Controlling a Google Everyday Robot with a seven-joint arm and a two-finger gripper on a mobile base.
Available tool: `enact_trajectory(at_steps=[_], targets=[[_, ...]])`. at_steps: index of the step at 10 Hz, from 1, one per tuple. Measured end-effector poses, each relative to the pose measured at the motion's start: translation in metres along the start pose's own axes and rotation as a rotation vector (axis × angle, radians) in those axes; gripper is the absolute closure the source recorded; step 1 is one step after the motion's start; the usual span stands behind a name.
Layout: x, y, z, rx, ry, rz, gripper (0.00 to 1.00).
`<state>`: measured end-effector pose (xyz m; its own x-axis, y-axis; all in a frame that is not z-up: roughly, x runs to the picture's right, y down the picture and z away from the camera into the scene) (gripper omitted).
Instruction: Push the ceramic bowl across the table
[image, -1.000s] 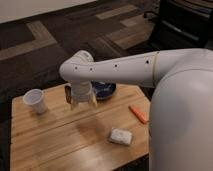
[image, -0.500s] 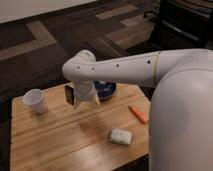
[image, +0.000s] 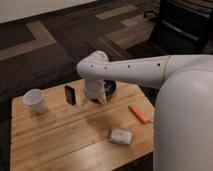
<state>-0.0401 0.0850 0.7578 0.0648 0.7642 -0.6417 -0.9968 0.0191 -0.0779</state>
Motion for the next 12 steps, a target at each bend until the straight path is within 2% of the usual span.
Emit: enact_trajectory(at_steps=[2,7,9,12], targets=[[-0.011,-0.012,0.003,0.009,-0.016,-0.014,0.35],[-0.01,-0.014,0.006,0.012,-0.011,-0.004,0.35],[-0.017,-0.033,0.015,0.027,-0.022,0.019,0.35],[-0.023,-0.04,0.033,0.035,-0.015,-0.022,0.35]])
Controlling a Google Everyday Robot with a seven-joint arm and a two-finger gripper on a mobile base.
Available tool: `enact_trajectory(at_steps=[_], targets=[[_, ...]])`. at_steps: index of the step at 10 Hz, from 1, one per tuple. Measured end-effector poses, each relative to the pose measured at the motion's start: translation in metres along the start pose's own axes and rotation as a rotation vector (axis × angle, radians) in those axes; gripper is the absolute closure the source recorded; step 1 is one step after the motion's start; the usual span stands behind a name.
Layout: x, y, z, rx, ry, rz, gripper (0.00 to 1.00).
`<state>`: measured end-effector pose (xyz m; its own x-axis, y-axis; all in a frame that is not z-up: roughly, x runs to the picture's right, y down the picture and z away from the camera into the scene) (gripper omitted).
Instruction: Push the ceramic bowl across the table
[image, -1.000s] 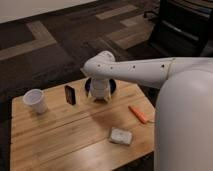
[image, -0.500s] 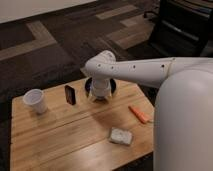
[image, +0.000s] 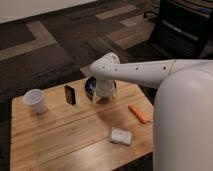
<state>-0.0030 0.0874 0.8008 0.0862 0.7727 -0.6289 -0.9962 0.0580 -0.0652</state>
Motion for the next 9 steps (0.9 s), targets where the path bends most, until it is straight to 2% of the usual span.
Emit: enact_trajectory(at_steps=[3,7,9], targets=[[-0.008,-0.006,0.022,0.013,0.021,-0.046,0.35],[-0.023,-0.006,0.034,0.047,0.05,-0.11,0.35],[-0.033,-0.011,0.039,0.061,0.066,-0.121,0.35]])
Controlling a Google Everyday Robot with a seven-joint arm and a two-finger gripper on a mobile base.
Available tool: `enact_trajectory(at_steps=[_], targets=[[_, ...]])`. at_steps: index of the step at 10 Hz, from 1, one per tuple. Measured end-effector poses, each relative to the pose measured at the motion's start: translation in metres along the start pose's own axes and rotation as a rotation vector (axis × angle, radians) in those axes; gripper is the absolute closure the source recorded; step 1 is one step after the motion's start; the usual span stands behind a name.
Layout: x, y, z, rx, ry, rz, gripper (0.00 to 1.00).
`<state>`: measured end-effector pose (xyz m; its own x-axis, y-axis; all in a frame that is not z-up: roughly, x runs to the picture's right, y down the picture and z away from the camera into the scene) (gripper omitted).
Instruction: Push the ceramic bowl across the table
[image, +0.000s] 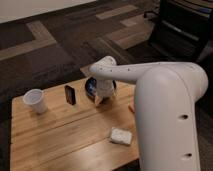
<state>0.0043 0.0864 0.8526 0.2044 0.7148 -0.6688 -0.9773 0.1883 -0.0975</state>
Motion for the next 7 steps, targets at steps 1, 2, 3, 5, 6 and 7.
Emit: enact_trajectory(at_steps=[1,2,3,5,6,7], targets=[[-0.01,-0.004,-0.002,0.008,-0.003,-0.009,0.35],[-0.021,-0.011,-0.007,0.025,-0.014,-0.017,0.35],[-0.038,-0.022,-0.016,0.06,-0.038,-0.029,0.35],[-0.084,-0.052,-0.039,0.139,-0.104,-0.036,0.35],[-0.112,-0.068,-0.057,0.183,-0.147,-0.036,0.35],[-0.126,-0.069,-0.069,0.198,-0.174,-0.044,0.35]])
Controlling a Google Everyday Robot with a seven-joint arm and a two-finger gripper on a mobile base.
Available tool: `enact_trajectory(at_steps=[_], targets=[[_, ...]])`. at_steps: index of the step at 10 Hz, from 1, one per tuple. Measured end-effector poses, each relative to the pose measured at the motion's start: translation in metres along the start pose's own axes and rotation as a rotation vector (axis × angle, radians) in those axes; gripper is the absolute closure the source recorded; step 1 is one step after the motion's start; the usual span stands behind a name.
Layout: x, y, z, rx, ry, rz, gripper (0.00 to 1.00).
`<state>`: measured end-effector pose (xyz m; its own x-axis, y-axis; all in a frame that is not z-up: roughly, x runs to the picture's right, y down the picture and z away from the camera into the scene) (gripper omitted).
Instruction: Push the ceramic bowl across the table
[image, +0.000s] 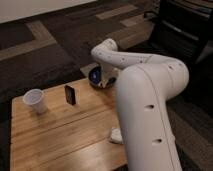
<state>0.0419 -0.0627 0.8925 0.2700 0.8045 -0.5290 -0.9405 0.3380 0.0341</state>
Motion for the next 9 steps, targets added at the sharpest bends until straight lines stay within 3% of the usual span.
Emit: enact_trajectory(at_steps=[2,5,9], targets=[[-0.006,0.019,-0.015,-0.029,-0.025,-0.026,0.35],[0.017,0.041,-0.033,-0.098,-0.02,-0.031,0.35],[0.051,0.033,-0.026,-0.135,0.009,0.029,0.35]])
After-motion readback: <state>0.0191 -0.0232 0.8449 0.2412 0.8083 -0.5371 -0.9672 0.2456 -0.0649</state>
